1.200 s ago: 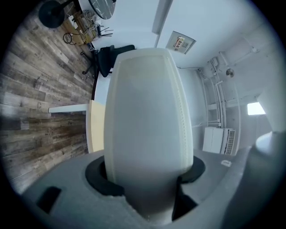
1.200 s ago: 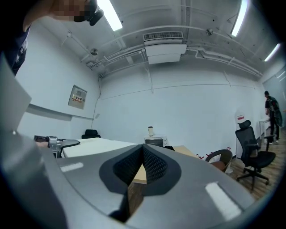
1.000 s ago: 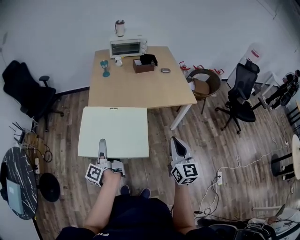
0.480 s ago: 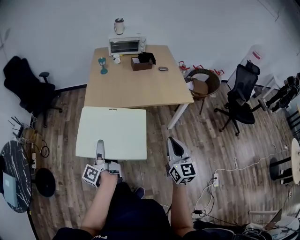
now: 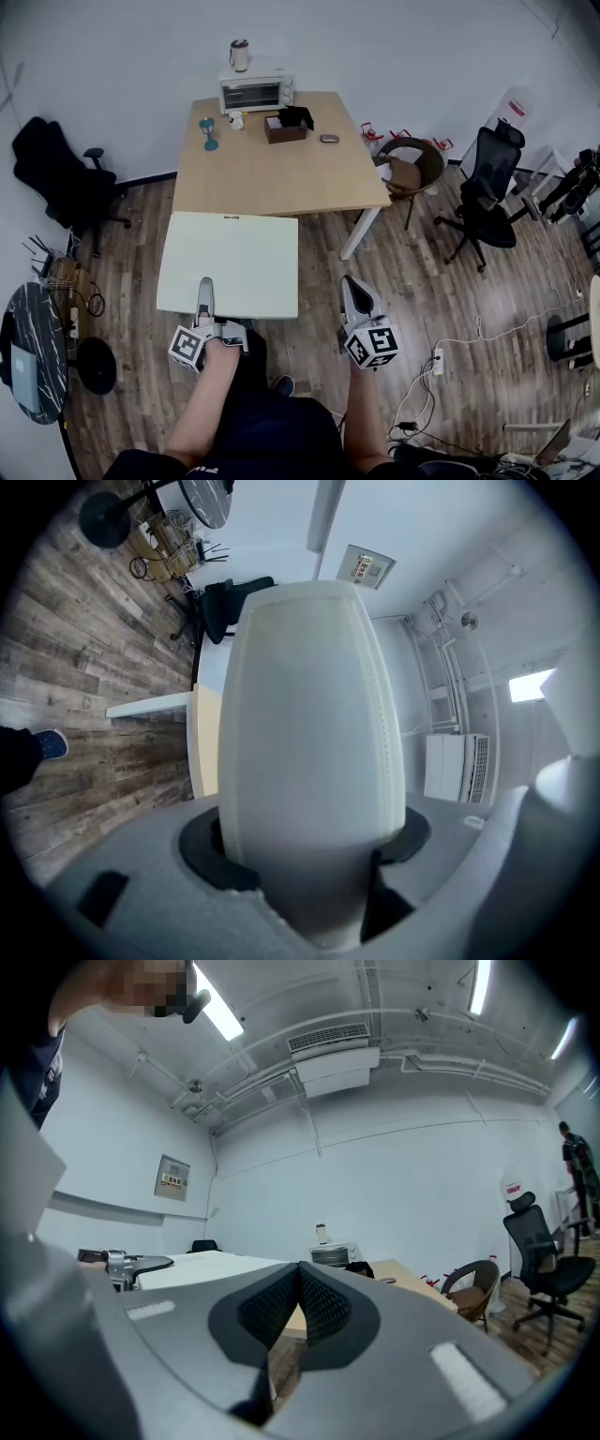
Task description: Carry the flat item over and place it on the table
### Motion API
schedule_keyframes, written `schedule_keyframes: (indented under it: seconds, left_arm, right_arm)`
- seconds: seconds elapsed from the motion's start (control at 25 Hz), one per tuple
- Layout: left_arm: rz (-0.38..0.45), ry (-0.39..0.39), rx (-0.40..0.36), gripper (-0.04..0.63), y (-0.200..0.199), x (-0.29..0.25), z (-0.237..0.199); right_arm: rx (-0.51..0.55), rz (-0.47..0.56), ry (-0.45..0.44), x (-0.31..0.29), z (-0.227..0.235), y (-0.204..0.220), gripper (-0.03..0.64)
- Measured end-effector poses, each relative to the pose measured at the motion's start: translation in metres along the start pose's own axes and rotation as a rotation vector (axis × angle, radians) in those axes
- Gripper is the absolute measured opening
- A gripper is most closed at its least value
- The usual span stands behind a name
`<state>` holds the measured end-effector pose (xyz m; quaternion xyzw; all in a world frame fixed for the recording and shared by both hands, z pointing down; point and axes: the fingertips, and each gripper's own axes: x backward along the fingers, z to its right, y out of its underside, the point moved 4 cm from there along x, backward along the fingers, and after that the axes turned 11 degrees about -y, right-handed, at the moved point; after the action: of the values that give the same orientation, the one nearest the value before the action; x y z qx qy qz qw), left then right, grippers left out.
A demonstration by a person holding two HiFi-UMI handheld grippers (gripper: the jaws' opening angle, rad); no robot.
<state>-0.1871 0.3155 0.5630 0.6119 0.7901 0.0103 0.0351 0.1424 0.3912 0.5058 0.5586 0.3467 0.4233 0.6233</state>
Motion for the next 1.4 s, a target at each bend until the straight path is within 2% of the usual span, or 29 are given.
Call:
schedule_keyframes:
  seconds: [0.24,0.48,0.8,1.12,1.4]
  left_arm:
    - [-0.009,0.004,0.010,0.281,0.005,-0.021,-0.007]
    - [0.009,0.003,0.023,0.281,-0.002,-0.048,-0.014]
    - [0.025,-0.005,0.040,0.278,-0.010,-0.094,-0.024]
    - [-0.014,-0.001,0.034,0.278,-0.004,-0.155,-0.017]
    - [-0.017,-0.012,0.034,0.278,-0.020,-0.217,-0.012]
  right_arm:
    - [0.011,-0.002,-0.031,-0.016,0.011,0.000,0.006]
    - [0.075,-0.009,-0.043,-0.051,0.027,-0.006,0.006]
    - [0.081,-0.029,-0.083,-0.097,0.047,0.002,0.006]
    - [0.107,-0.011,-0.012,-0.133,0.083,-0.008,0.006]
    - [0.081,-0.019,-0.008,-0.187,0.107,-0.008,0.006]
